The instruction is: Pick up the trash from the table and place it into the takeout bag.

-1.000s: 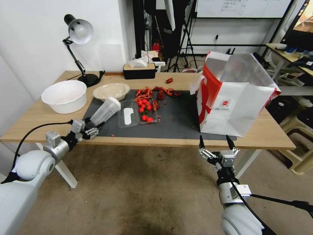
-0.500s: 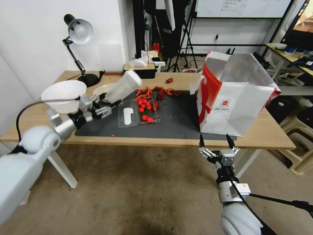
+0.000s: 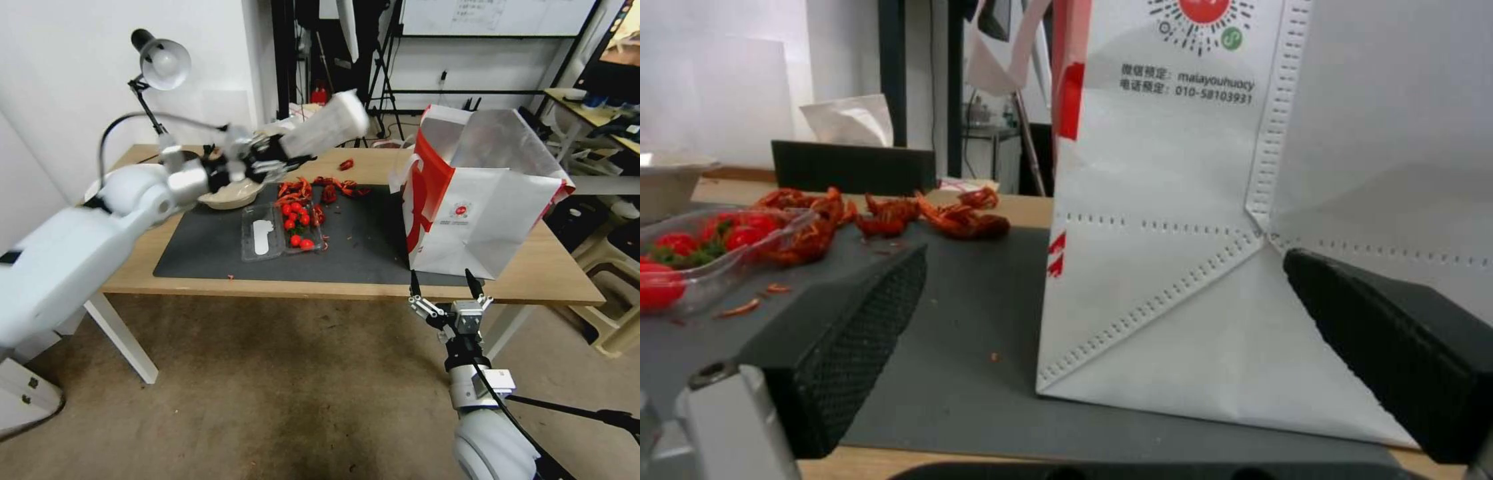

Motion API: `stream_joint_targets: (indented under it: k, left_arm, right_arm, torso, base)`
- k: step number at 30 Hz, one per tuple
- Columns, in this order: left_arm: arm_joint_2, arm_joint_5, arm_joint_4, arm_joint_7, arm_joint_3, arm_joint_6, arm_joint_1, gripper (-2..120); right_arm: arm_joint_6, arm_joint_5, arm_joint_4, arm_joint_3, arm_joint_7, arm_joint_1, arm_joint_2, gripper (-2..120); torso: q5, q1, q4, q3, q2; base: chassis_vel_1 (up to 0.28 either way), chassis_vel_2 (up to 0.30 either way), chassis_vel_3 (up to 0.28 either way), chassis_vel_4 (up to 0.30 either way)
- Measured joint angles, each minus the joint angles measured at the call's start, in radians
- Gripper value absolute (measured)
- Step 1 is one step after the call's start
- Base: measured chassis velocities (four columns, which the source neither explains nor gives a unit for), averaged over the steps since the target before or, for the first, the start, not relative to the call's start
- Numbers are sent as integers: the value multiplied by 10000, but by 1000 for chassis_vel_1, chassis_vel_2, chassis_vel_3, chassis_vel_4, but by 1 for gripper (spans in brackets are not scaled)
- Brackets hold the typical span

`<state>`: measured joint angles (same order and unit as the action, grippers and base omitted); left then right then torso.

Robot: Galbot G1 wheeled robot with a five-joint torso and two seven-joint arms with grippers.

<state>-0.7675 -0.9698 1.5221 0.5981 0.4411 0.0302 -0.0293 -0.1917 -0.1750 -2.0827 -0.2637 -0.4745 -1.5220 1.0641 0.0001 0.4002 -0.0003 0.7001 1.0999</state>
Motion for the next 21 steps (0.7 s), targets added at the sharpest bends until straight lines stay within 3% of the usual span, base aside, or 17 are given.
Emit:
stream_joint_targets:
  k: [8,11,12,15,21]
  left_arm:
    - [-1378,-352,-1064,-68,1632,266,2046,54]
    - [-2387,-548,-1792,-69,2263,359,2948,54]
    - [-2387,-548,-1792,-69,2263,359,2948,54]
    - [-3458,-767,-2377,-70,2834,463,3597,54]
    - [-4435,-880,-3036,-85,3562,519,4160,54]
  right_arm:
    - [2,11,12,-34,-9,3,32,100]
    - [0,38,14,-71,-22,-24,66,100]
    - [0,38,14,-71,-22,-24,66,100]
    - [-9,61,14,-105,-30,-48,87,100]
    - [-23,61,5,-129,-35,-31,71,100]
  torso:
    - [2,-2,6,0,0]
    - [4,-1,2,0,0]
    - [4,-1,2,0,0]
    - [4,-2,-2,-1,0]
    - [2,-2,0,-1,0]
  base:
    - [0,0,0,0]
    - [0,0,0,0]
    - [0,0,0,0]
    - [0,0,0,0]
    - [0,0,0,0]
